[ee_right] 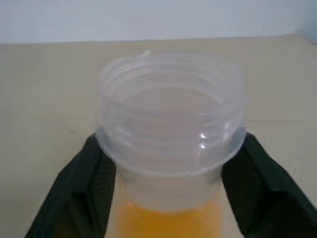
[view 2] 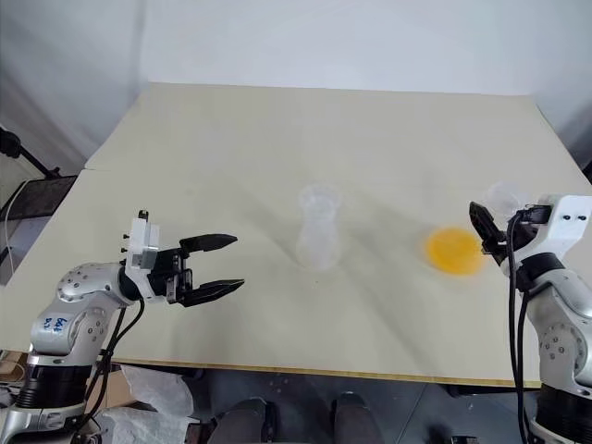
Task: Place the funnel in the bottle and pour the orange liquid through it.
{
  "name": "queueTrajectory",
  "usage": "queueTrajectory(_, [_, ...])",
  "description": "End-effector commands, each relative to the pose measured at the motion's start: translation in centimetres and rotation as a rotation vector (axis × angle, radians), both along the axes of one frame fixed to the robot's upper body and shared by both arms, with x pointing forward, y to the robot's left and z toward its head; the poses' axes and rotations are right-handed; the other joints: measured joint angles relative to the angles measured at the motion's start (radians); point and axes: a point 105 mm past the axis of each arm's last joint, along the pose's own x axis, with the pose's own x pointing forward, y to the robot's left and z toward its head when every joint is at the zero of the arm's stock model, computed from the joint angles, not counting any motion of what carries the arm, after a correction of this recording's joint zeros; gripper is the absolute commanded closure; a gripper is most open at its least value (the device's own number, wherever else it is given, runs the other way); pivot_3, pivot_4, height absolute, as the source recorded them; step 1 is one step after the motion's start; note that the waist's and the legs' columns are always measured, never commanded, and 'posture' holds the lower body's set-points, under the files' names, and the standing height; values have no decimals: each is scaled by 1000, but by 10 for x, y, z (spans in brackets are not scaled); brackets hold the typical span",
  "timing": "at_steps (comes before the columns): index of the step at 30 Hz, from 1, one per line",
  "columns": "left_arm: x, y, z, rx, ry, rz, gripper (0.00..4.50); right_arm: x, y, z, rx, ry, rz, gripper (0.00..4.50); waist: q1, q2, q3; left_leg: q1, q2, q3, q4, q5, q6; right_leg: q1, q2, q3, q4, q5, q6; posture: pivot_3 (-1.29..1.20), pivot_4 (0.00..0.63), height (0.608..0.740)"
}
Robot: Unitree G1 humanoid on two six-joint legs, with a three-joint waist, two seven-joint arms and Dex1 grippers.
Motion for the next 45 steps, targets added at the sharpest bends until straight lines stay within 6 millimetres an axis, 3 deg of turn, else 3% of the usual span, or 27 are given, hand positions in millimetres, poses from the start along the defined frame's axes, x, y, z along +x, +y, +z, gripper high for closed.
queueTrajectory(1, [-3,-4,8,-11,-38,-23,0,-3,9,15,-27,-92,39,2056,-1,0,0,0,0,0,0,0,0,0,0,0,0,0,0,0,150,740])
queueTrajectory(7, [-3,-3,8,-11,-38,-19,0,-8,42,44,-206,-217,96,2056,-1,2,1,0,0,1,-1,0,0,-1,0,1,0,0,0,0,150,740])
queueTrajectory(11, [-2,-2,7,-11,-38,-14,0,5,72,47,-575,-78,2,2056,-3,2,1,0,0,3,-3,0,0,-3,-1,2,0,0,0,0,150,740])
queueTrajectory(14, [1,-3,10,-26,-57,-9,0,4,94,60,-801,-136,-61,2056,0,2,1,-3,0,2,-4,1,-2,-7,-1,1,0,0,0,0,150,740])
queueTrajectory(19, [6,-6,15,-90,-78,15,0,1,125,74,-957,-271,-94,2056,3,2,1,-17,0,1,-1,4,-7,-20,-1,1,3,0,0,0,150,740])
queueTrajectory(25, [6,-9,14,-107,-112,28,0,-3,165,75,-1046,-374,-13,2056,1,2,2,-18,-1,2,1,3,-6,-21,-1,1,3,0,1,0,150,740])
queueTrajectory(34, [5,-17,9,-127,-99,38,0,1,186,71,-1234,-452,-17,2056,0,2,2,-18,-1,2,1,3,-6,-21,-1,0,3,0,1,0,150,740])
queueTrajectory(45, [4,-24,7,-139,-89,35,0,4,192,71,-1465,-545,-100,2056,-2,2,2,-18,-1,2,1,4,-6,-21,-1,0,3,0,1,0,150,740])
